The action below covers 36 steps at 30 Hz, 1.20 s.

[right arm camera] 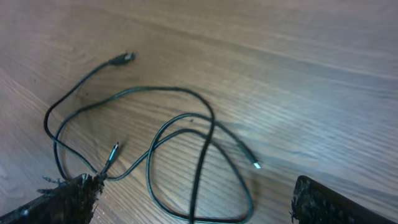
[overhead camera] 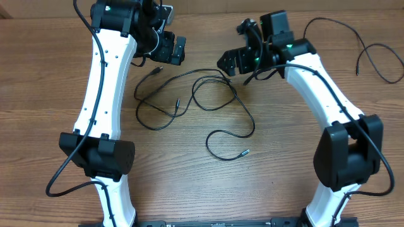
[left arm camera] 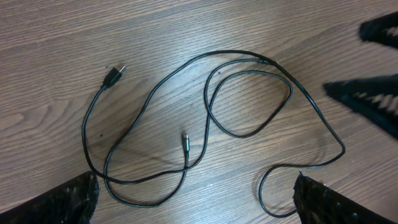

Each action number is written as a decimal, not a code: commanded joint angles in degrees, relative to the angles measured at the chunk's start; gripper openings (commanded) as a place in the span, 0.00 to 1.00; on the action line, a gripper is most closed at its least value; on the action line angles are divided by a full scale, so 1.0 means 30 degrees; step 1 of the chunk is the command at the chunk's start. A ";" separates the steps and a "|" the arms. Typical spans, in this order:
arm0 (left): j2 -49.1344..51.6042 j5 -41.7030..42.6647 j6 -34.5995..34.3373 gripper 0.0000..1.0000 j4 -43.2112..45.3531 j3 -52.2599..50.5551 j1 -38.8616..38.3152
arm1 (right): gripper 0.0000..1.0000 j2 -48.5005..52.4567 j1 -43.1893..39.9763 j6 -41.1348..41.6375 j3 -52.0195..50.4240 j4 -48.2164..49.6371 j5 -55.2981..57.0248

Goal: Untangle cables
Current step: 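Move the right gripper to the center cables and grasp a strand, then pull the grasped cable with the right gripper toward the upper right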

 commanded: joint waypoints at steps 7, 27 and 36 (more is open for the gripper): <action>-0.0379 0.0219 0.0306 1.00 0.0036 0.0313 -0.0029 | 1.00 0.2849 0.1472 0.0051 -0.0029 -0.0240 0.0175; -0.0379 0.0219 0.0306 1.00 0.0036 0.0313 -0.0029 | 0.04 0.3351 0.1479 0.0051 0.0561 -0.0874 0.0831; -0.0379 0.0219 0.0306 1.00 0.0036 0.0313 -0.0029 | 0.04 0.1122 0.1268 0.0051 0.4364 -0.5268 0.3118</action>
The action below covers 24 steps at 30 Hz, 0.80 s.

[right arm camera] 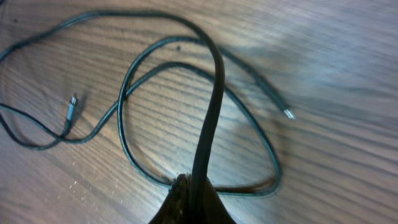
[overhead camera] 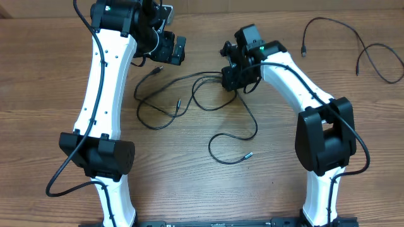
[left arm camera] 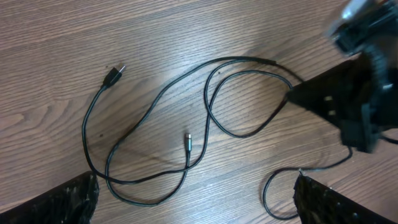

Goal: Untangle cables
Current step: 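Pull the grasped cable with the right gripper toward the upper right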

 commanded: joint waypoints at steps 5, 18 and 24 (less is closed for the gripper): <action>-0.0379 0.0219 0.0313 1.00 0.0036 0.0313 -0.0029 | 0.04 -0.5421 -0.0204 -0.0029 0.5020 -0.1603 0.2208; -0.0379 0.0219 0.0313 1.00 0.0036 0.0313 -0.0029 | 0.04 -1.0921 -0.0204 0.0882 0.5858 -0.1290 0.6674; -0.0379 0.0219 0.0313 1.00 0.0036 0.0313 -0.0029 | 0.04 -1.1264 -0.0291 0.2718 0.5850 -0.1960 1.0586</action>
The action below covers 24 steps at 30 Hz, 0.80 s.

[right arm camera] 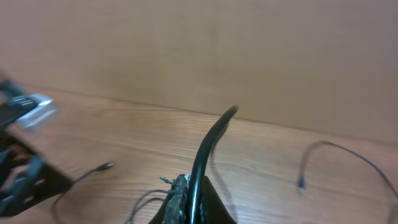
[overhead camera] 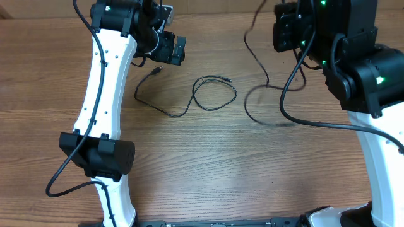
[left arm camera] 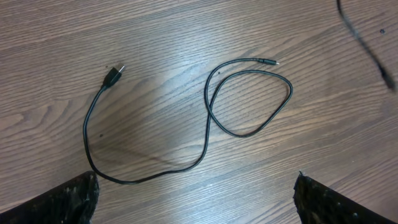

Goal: Untangle cables
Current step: 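Pull the grasped cable with the right gripper toward the upper right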

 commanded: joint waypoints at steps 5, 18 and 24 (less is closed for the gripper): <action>-0.0379 0.0226 0.0313 1.00 0.0029 0.0313 -0.0044 | 0.04 -0.0270 -0.1421 0.4350 0.0306 -0.0240 0.3315; -0.0379 0.0219 0.0313 1.00 0.0029 0.0313 -0.0036 | 0.04 -0.0131 -0.6477 0.5552 0.0270 -0.1625 0.3315; -0.0379 0.0219 0.0313 1.00 0.0029 0.0313 -0.0036 | 0.04 0.0612 -0.8065 0.5552 0.0270 -0.2062 0.3315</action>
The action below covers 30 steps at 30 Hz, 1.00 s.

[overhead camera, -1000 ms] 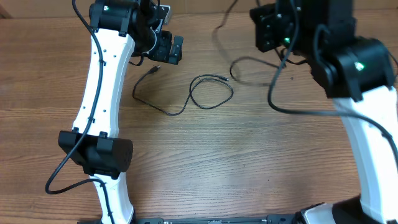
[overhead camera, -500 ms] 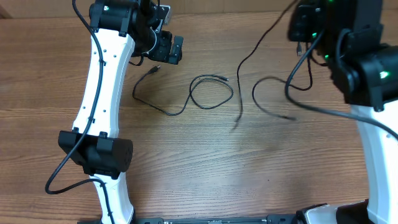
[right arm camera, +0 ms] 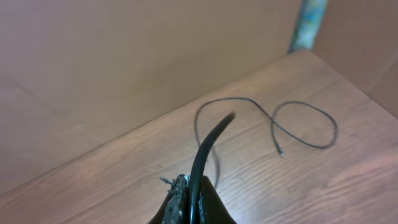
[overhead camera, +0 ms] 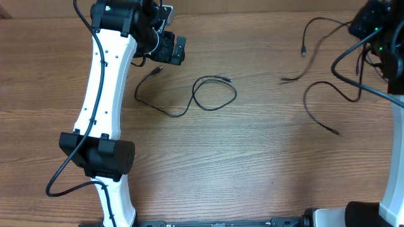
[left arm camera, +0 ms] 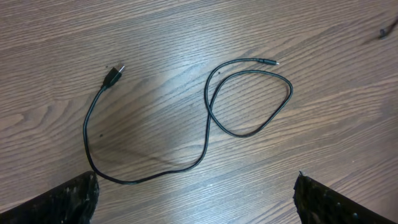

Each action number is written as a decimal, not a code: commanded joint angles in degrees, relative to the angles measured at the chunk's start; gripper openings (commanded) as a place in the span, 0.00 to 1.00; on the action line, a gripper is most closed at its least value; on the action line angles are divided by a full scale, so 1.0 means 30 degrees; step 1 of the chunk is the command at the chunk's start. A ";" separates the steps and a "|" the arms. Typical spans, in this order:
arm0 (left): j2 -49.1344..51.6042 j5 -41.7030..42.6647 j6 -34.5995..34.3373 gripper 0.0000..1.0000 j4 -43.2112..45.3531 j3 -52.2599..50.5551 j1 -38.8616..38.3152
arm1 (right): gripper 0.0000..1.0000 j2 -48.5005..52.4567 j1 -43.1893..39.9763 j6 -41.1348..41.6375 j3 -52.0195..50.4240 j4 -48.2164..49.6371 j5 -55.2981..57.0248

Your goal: Untangle cables

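Observation:
One thin black cable [overhead camera: 214, 93] lies alone on the wooden table at centre-left, with a single loop and its plug [left arm camera: 112, 76] at the left end. My left gripper [left arm camera: 196, 199] hovers open above it, holding nothing. My right gripper [right arm camera: 189, 193] is at the far right back corner [overhead camera: 372, 22], shut on a second black cable [right arm camera: 208, 146]. That cable [overhead camera: 290, 78] hangs from it over the right part of the table, apart from the first.
A third black cable [overhead camera: 303, 47] lies at the back right of the table, also seen in the right wrist view as a thin looped cable [right arm camera: 298, 121]. A plain wall rises behind the table's far edge. Both white arms stand at the sides.
My right gripper has moved from the back centre-right to the far right corner with the cable still in it. The hanging cable now trails over the right side. The left arm and its cable are unchanged.
Two cables lay tangled at the table's middle with both grippers open above them. Then my right gripper was shut on one cable at the tangle. Then it held that cable high, with the other left alone on the table, and now holds it far right.

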 commanded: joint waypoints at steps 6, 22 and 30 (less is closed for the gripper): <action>-0.0379 0.0219 0.0313 0.99 0.0036 0.0313 -0.0044 | 0.04 0.1559 -0.0736 0.0211 0.0270 -0.0525 0.0248; -0.0379 0.0219 0.0313 1.00 0.0036 0.0313 -0.0044 | 0.04 0.3606 -0.0780 0.1158 0.0270 -0.0423 0.0270; -0.0379 0.0219 0.0313 1.00 0.0036 0.0313 -0.0044 | 0.04 0.4299 -0.2375 0.3344 0.0270 -0.0692 0.0255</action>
